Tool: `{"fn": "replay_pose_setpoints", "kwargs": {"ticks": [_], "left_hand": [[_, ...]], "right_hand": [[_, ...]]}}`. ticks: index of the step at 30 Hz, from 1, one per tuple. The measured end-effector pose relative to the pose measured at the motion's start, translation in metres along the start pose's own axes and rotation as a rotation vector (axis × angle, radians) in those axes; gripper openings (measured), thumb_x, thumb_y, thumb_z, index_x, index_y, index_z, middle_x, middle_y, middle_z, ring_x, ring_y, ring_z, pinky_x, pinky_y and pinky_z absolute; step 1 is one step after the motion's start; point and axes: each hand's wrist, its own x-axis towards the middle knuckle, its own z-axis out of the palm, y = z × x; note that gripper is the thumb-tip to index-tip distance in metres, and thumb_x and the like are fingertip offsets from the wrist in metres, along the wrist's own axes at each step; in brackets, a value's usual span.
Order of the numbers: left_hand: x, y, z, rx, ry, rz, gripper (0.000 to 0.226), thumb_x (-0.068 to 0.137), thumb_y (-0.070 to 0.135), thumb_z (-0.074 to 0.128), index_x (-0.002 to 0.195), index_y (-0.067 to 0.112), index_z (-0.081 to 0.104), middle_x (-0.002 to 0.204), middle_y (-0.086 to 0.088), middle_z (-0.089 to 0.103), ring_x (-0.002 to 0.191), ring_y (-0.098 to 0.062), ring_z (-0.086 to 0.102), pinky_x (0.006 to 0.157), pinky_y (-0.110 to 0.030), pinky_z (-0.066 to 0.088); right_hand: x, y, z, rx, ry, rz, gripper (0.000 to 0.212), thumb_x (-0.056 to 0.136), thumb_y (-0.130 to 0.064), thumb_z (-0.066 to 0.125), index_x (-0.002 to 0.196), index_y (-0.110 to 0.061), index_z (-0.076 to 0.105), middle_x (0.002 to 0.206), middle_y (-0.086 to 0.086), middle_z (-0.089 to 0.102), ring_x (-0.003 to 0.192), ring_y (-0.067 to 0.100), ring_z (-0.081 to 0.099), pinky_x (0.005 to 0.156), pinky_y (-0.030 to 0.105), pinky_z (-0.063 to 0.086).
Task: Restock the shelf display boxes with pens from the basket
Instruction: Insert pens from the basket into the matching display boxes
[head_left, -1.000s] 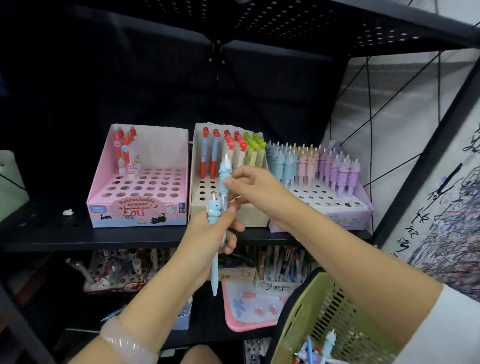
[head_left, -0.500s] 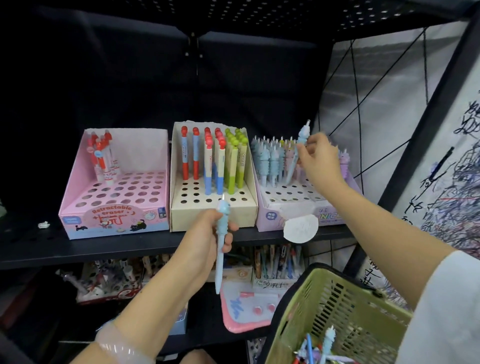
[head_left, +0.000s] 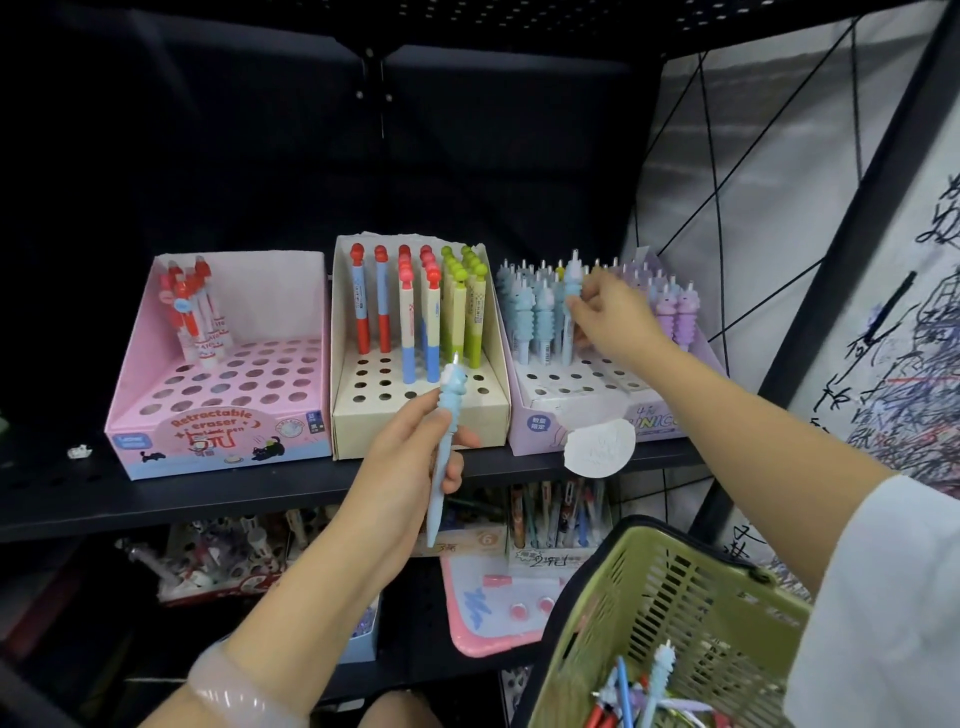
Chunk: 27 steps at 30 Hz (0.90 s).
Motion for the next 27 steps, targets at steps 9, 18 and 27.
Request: {"fn": "replay_pose_setpoints", "kwargs": {"ticks": [9, 18, 27], "left_hand": [[-0.005, 0.002, -0.003, 0.026, 0.022, 0.037, 0.015, 0.096, 0.005, 0.042, 0.097, 0.014, 0.055, 0.072, 0.0, 0.072, 0.054, -0.009, 0.049, 0.048, -0.018, 0.044], [-0.009, 0.001, 0.003, 0.064, -0.025, 0.077, 0.017, 0.095, 0.012, 0.048, 0.103, 0.021, 0.061, 0.081, 0.002, 0.072, 0.068, -0.008, 0.065, 0.063, -0.02, 0.053], [-0.014, 0.008, -0.014, 0.294, -0.018, 0.088, 0.023, 0.095, 0.02, 0.047, 0.107, 0.035, 0.06, 0.119, 0.01, 0.063, 0.115, -0.008, 0.055, 0.107, -0.035, 0.038]], "right_hand": [[-0.018, -0.008, 0.003, -0.241, 0.025, 0.018, 0.016, 0.09, -0.021, 0.059, 0.092, -0.006, 0.054, 0.077, 0.003, 0.053, 0.076, 0.02, 0.051, 0.067, 0.029, 0.042], [-0.096, -0.076, 0.018, 0.477, -0.475, -0.156, 0.005, 0.092, -0.022, 0.056, 0.09, -0.023, 0.059, 0.084, -0.004, 0.064, 0.069, 0.002, 0.06, 0.067, 0.016, 0.051], [-0.027, -0.057, -0.016, 0.359, 0.239, -0.143, 0.007, 0.096, -0.021, 0.05, 0.091, -0.018, 0.045, 0.072, 0.003, 0.059, 0.057, 0.002, 0.063, 0.052, 0.016, 0.049]]}}
